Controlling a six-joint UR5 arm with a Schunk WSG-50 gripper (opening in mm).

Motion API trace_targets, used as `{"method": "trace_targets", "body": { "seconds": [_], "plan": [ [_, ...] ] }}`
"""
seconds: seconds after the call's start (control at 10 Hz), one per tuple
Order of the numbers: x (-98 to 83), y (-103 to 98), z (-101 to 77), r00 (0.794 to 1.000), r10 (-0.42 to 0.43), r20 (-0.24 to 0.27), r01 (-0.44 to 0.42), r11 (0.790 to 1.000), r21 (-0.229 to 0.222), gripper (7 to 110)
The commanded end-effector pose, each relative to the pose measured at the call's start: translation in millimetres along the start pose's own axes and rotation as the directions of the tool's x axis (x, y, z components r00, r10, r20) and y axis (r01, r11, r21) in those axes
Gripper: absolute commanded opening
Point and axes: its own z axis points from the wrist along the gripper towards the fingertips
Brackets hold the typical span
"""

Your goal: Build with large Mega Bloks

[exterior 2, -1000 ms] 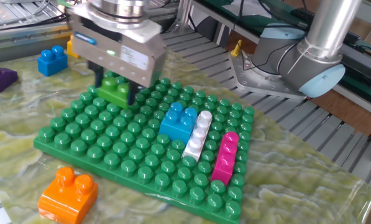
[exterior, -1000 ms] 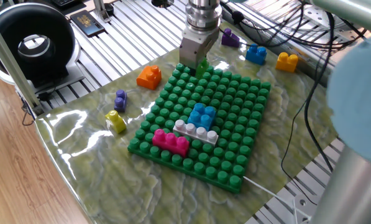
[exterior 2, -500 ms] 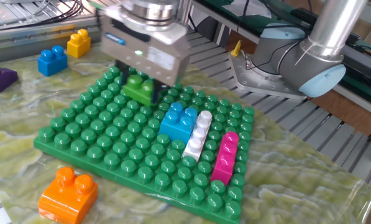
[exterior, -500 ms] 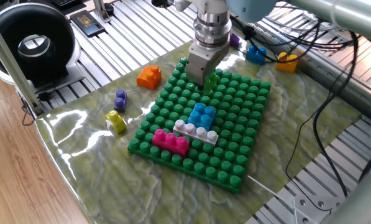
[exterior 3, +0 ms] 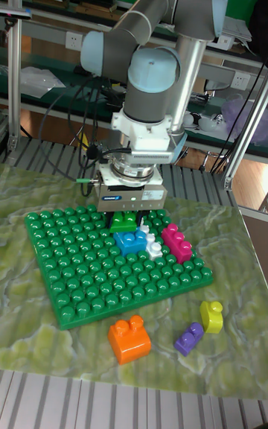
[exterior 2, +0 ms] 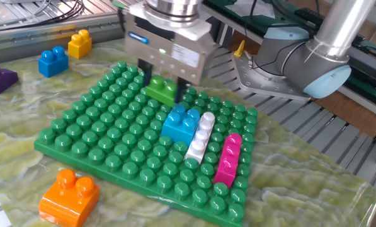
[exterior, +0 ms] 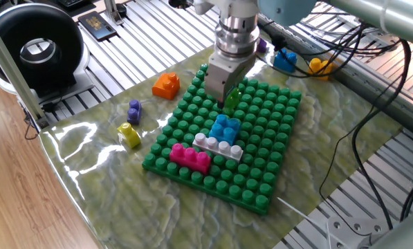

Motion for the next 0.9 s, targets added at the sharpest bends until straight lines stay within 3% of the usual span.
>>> {"method": "trace_targets", "body": {
  "seconds": [0.0, 0.1, 0.3, 0.8],
  "plan": [
    [10.5, 35, 1.5, 1.000, -0.014, -0.012, 0.014, 1.000, -0.026, 22],
    [14.8, 44, 3.7, 0.999, -0.042, -0.019, 0.042, 0.999, -0.029, 7],
    [18.6, 42, 11.0, 0.996, -0.079, -0.036, 0.079, 0.997, 0.003, 7],
    [-1.0, 21, 25.7, 0.973, -0.229, 0.030, 0.228, 0.973, 0.027, 7]
  ]
}}
